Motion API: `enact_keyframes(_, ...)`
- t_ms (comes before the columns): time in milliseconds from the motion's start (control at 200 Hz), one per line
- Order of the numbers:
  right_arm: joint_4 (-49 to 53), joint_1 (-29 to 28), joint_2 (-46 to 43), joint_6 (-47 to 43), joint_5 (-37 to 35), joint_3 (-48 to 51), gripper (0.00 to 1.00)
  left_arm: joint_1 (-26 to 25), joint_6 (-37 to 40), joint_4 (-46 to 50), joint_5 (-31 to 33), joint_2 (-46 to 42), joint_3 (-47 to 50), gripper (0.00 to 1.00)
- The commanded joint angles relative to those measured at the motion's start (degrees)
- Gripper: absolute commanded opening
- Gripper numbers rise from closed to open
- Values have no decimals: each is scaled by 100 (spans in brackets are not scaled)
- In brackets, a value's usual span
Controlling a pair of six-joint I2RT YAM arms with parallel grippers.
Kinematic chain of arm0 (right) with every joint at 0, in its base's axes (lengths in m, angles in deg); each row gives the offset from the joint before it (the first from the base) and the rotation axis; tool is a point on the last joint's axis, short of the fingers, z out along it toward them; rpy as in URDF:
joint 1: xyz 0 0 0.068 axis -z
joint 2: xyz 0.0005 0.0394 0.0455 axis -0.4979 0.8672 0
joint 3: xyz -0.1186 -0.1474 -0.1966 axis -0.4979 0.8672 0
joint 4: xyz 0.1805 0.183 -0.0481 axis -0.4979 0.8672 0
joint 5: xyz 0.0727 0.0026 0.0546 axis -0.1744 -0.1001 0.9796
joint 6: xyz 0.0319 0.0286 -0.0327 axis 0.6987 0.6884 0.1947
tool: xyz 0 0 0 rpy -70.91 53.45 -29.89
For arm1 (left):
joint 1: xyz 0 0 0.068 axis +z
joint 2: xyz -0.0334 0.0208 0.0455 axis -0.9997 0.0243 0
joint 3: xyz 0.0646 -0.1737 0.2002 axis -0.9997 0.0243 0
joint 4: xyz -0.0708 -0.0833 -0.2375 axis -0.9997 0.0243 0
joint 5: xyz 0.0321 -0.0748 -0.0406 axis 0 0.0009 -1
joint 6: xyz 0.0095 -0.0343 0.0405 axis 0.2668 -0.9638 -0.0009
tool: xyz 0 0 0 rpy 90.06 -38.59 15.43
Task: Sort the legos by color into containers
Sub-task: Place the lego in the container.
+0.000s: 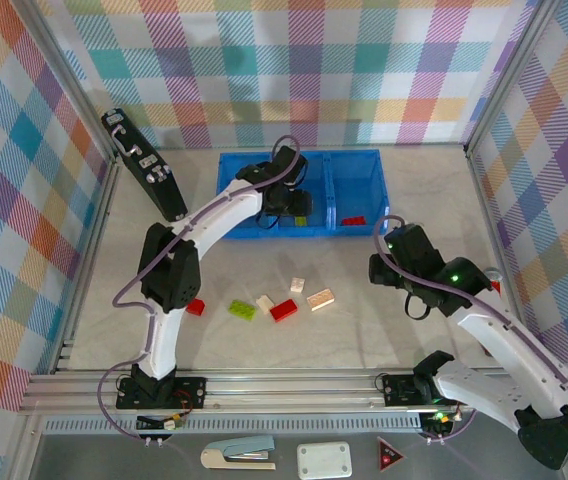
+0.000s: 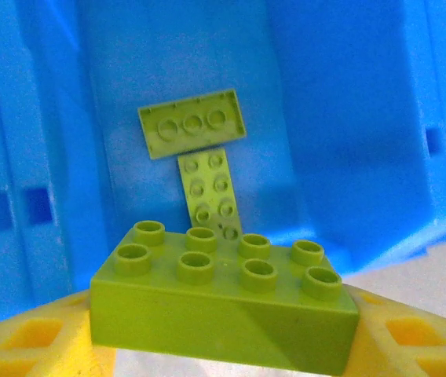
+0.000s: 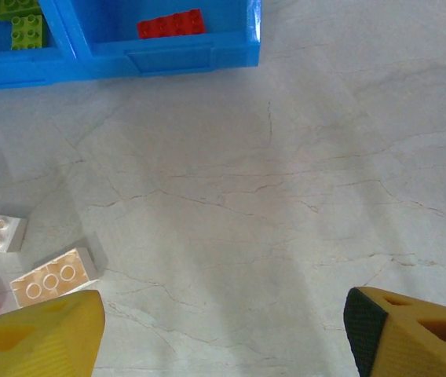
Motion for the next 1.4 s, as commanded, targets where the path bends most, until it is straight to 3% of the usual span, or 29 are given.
enact_keyframes(0,187,-26,-132,58,-142,-72,81,-44,-266,-57,537,273,-426,54)
enact_keyframes(425,360,-25,-346,109,-171,-44,81,-85,-454,-1064,1397,1324,-1232,54)
enact_keyframes(825,658,-26,-896,259,-274,148,82,-86,-428,-2053,1606,2097,-1600,59)
enact_keyframes(1395,445,-24,-913,136,-277,203,83,-102,-363,-1991,1448,1902,-1595,72)
